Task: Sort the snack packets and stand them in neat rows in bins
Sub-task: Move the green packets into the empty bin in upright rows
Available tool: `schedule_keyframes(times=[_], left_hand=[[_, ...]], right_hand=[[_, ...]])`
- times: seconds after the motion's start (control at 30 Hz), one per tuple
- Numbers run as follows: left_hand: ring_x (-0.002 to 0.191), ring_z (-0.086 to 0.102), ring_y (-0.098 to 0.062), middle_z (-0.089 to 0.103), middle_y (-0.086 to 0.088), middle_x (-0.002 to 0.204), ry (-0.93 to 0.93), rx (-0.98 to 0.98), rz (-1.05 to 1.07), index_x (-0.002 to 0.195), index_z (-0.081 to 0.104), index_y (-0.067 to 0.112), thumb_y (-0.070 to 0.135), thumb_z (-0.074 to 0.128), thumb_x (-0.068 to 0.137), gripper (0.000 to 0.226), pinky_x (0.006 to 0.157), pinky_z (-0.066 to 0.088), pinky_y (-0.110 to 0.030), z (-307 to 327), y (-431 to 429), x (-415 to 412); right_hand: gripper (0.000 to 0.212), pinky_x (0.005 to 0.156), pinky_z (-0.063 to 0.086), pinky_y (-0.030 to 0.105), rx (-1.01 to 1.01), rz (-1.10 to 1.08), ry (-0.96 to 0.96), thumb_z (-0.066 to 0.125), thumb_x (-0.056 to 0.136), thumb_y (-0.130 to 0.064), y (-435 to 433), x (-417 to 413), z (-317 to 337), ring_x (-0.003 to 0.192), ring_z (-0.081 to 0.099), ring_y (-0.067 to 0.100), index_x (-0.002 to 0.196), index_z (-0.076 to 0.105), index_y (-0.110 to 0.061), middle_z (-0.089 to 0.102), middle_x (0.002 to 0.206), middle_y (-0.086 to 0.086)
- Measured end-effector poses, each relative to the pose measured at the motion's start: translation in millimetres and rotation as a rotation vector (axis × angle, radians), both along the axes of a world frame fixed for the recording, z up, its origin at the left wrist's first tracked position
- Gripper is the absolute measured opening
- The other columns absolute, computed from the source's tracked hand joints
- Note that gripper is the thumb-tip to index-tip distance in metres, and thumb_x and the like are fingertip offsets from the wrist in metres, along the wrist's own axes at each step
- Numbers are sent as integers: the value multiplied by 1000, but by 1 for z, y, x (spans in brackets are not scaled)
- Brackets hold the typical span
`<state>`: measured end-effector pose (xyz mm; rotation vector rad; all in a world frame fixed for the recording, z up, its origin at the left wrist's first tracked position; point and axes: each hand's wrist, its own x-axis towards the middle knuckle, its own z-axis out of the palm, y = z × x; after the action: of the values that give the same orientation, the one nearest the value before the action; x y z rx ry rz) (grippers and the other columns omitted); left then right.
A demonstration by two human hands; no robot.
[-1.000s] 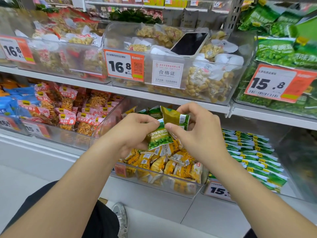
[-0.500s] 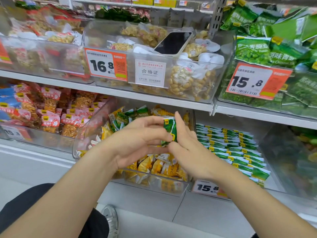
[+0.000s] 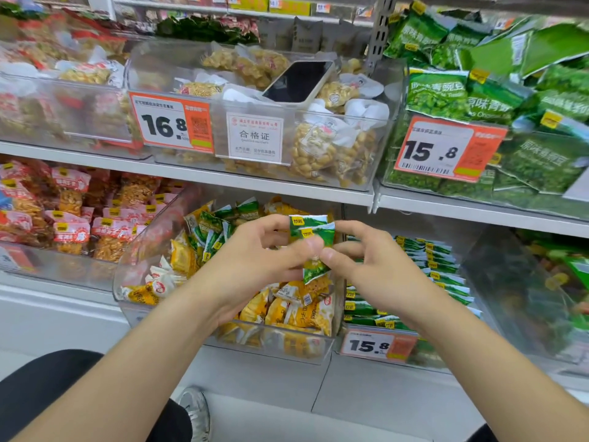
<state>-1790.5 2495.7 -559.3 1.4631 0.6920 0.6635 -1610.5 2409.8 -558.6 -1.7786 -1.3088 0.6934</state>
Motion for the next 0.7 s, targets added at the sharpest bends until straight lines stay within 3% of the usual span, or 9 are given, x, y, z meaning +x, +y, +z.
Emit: schedule_keyframes(times=[0.03,0.1,0.17,0.23,0.27,0.4,0.5,0.6,0.7], left_hand=[[96,77,-14,74,3,116,48,75,23,114,75,30,35,90,73,44,79,62,-24,-2,-1,1],[83,76,-12,71,7,116,139,214,42,110,74,35,34,97,64,52,79,62,-25,-5,-6,5],[77,75,-10,72,10,113,134,253,45,108,72,35,30,97,69,46,80,63,-31,-11,-11,11],[82,77,-10,73,13,113,89,238,60,111,73,36,26,91,80,37,82,62,-32,-12,-16,17],[87,78,-12,73,12,115,70,237,62,115,74,37,26,87,84,35,87,62,-36,-12,-17,20],[96,78,-15,72,11,117,54,256,12,121,73,35,38,91,75,49,90,64,-42,-9,-21,30],[93,75,-20,73,14,109,100,366,-38,116,73,35,34,100,67,56,81,65,-38,-10,-25,38],[92,76,-15,77,14,105,75,384,-44,116,71,29,9,90,79,46,78,64,-31,-14,-27,50],[96,76,-17,79,7,108,72,388,-74,119,66,23,1,78,87,41,89,63,-42,-16,-25,59]], right_hand=[[46,77,56,23,21,-30,-28,65,104,-25,0,5,-3,83,73,2,147,50,-23,80,94,-12],[33,64,49,26,31,-67,-6,60,107,-26,-3,14,-5,59,61,1,140,54,-28,72,71,-15],[30,55,39,21,20,-40,-10,54,109,-23,-6,19,-7,47,47,1,139,54,-29,58,57,-13],[30,52,38,17,-9,-30,-26,46,111,-20,-9,20,-9,50,49,3,139,53,-28,55,54,-14],[31,52,41,18,-14,-38,-32,42,112,-20,-11,20,-10,56,52,7,140,52,-29,55,57,-14],[37,65,50,52,43,-32,-176,36,111,-23,-21,26,-14,62,53,13,146,41,-33,57,72,-4],[40,68,50,50,78,-22,-219,38,108,-18,-32,33,-15,65,57,16,145,38,-34,58,72,-1],[45,72,56,57,100,-18,-141,48,101,-23,-38,45,-13,77,66,27,141,40,-41,63,85,5],[54,85,58,55,113,-15,-97,68,93,-28,-49,60,-8,89,68,28,137,45,-48,60,104,4]])
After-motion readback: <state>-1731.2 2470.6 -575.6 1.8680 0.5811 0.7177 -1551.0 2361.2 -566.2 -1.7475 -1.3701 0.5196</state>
